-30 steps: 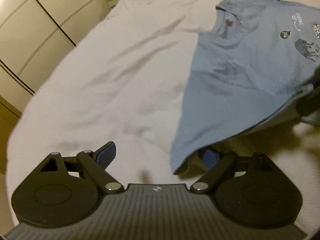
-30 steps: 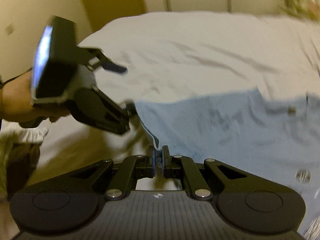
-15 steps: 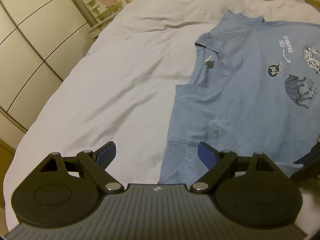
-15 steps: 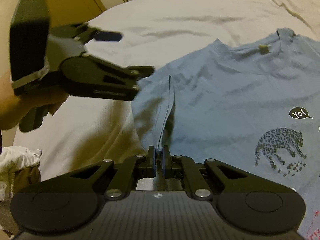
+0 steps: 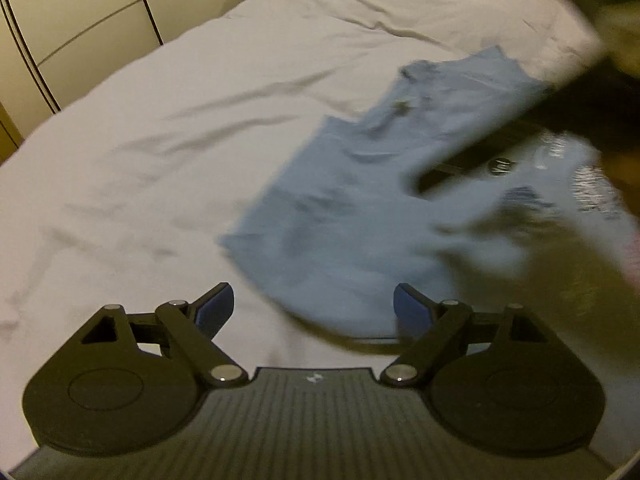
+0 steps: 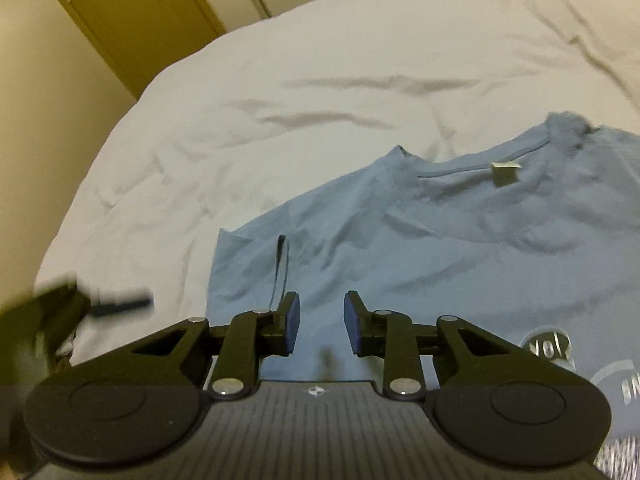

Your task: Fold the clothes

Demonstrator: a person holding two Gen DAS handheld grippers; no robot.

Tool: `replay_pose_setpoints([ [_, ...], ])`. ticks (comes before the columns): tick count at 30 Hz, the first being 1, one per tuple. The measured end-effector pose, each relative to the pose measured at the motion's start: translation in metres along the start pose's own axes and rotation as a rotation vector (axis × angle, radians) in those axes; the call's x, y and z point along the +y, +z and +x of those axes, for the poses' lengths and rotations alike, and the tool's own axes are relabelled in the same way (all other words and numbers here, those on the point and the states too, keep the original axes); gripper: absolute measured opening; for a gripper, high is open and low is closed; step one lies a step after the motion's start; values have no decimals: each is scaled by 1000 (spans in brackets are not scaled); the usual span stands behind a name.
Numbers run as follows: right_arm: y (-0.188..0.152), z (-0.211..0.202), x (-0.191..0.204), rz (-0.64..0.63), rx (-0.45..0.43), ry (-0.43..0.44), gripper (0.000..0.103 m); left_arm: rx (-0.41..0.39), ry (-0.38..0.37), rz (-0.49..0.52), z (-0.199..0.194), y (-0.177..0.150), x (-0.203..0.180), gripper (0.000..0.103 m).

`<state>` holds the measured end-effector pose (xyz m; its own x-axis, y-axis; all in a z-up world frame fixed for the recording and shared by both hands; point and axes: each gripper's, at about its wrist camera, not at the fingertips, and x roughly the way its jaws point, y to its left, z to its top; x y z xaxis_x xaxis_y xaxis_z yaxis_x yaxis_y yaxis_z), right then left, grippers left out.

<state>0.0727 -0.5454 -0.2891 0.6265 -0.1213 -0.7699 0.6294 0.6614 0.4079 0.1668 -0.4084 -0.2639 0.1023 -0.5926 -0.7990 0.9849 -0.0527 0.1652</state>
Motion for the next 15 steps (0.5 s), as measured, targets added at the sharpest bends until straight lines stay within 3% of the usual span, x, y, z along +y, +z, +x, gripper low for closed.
replay_pose_setpoints([
  [3,17,19,-13,-25,106,101,32,37,33,7,3,2,-38,73],
  [5,28,31,-15,-61,164,164,39,68,85,5,11,5,-52,62],
  [7,38,42,-16,-82,206,219,42,110,157,-8,20,6,-58,35],
  [10,51,63,-12,-90,249,270,44,155,224,-106,27,8,-53,10],
  [12,58,78,-8,-89,273,291,47,149,250,-149,24,8,-48,2],
  [15,62,103,-4,-46,316,298,48,129,267,-192,18,7,-43,2],
])
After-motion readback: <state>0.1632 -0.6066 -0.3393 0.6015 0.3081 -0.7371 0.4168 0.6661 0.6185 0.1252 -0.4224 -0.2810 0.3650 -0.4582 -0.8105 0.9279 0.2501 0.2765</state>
